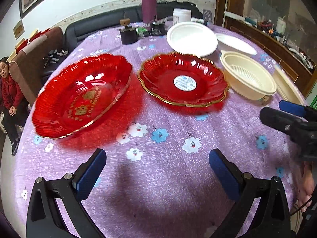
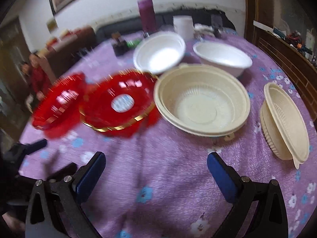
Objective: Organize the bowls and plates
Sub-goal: 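Move the left tool toward the rim of the large red plate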
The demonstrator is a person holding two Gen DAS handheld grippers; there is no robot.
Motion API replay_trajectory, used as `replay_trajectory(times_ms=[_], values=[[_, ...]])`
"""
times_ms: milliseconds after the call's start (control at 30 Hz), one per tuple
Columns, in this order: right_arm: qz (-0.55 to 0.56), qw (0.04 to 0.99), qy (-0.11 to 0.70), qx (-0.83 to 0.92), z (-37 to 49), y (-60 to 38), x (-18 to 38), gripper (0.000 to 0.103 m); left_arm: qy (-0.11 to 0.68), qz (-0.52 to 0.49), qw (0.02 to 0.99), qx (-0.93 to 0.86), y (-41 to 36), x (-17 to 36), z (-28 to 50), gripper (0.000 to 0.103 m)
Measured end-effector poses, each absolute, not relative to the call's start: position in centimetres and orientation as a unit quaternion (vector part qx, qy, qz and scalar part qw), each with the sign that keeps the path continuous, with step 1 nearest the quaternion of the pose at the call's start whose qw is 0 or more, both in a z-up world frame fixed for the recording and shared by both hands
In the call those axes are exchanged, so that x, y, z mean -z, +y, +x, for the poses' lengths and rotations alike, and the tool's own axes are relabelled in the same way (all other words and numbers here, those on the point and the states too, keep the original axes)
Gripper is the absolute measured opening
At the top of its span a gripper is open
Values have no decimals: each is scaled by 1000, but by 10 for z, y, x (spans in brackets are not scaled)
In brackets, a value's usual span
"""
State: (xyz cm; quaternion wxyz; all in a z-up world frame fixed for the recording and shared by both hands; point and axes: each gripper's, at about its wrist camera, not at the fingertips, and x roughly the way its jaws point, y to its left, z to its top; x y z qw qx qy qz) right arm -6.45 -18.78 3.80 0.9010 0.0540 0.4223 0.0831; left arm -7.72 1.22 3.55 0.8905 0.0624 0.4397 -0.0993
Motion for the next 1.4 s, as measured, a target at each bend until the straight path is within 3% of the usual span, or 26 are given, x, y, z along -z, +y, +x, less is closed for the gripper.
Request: replay_trajectory(times_ms=[200,433,633,933,1133,1200,1233,1300,1367,1400], values=[[124,907,389,-107,-78,-199,-53,103,419,51,901,100,28,-50,-89,103],[131,917,352,-133,-97,-187,-70,103,402,37,910,94,44,-64,-97,103],[265,894,320,-167,-104,-203,-71,103,389,19,918,78,70,-73,-101,103],[17,913,376,-160,-85,-137,-98,103,378,-36,925,2,146,-81,-83,103],[-25,892,405,-200,-57,-94,-99,103,377,-61,924,-24,185,-81,-70,103],[-28,882,414,-221,-43,-81,-103,94,378,-60,924,-21,194,-85,-63,100],[-25,878,418,-233,-36,-74,-104,89,380,-60,923,-23,199,-88,-57,91],[-18,865,431,-258,-18,-62,-110,57,388,-62,919,-18,207,-90,-49,79],[-7,857,447,-257,3,-54,-110,51,397,-72,915,-9,215,-91,-38,72],[3,851,454,-263,15,-51,-109,51,403,-76,912,-8,219,-90,-31,59]])
